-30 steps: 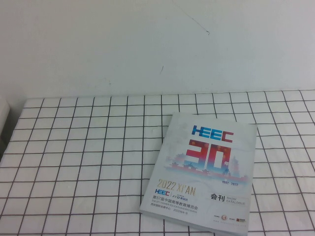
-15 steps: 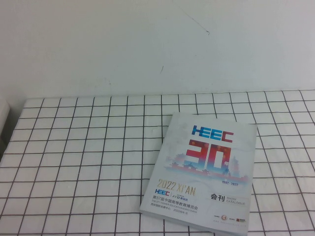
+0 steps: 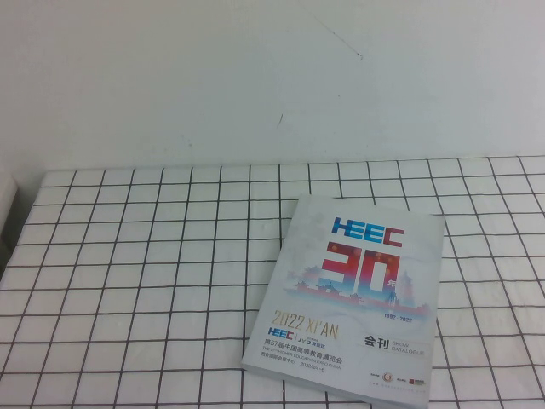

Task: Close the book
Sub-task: 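Close the open booklet and leave it lying on the table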

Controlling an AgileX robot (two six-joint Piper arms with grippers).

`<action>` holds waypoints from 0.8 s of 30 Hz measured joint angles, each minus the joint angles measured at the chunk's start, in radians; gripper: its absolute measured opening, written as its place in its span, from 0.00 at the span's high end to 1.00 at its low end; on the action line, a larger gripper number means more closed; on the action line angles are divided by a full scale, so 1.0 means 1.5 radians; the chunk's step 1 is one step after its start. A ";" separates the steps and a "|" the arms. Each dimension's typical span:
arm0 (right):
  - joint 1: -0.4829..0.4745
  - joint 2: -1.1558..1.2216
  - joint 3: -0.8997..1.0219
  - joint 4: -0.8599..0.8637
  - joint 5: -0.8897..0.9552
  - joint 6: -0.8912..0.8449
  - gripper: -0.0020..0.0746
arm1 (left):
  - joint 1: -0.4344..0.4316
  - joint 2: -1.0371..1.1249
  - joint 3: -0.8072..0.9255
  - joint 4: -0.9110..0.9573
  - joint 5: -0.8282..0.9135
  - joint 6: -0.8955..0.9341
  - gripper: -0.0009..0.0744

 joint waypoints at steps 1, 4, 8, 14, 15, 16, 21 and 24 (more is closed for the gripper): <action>-0.020 -0.014 0.022 0.000 -0.023 -0.001 0.98 | 0.000 0.000 0.000 0.000 0.000 0.000 0.99; -0.066 -0.053 0.092 0.000 -0.090 -0.003 0.98 | 0.000 0.000 0.000 0.000 0.000 0.000 0.99; -0.091 -0.104 0.161 0.000 -0.130 -0.004 0.98 | 0.000 0.000 0.000 0.000 0.000 0.000 0.99; -0.091 -0.119 0.162 0.000 -0.103 -0.004 0.98 | 0.000 0.000 0.000 -0.001 0.000 0.000 0.99; -0.091 -0.119 0.162 0.000 -0.102 -0.004 0.98 | 0.000 0.000 0.000 -0.001 0.000 0.000 0.99; -0.091 -0.119 0.162 0.000 -0.102 -0.004 0.98 | 0.000 0.000 0.000 -0.001 0.000 0.000 0.99; -0.091 -0.119 0.162 0.018 -0.102 -0.024 0.98 | 0.000 0.000 0.000 -0.001 0.000 0.000 0.99; -0.091 -0.119 0.162 0.070 -0.102 -0.086 0.98 | 0.000 0.000 0.000 -0.001 0.000 0.000 0.99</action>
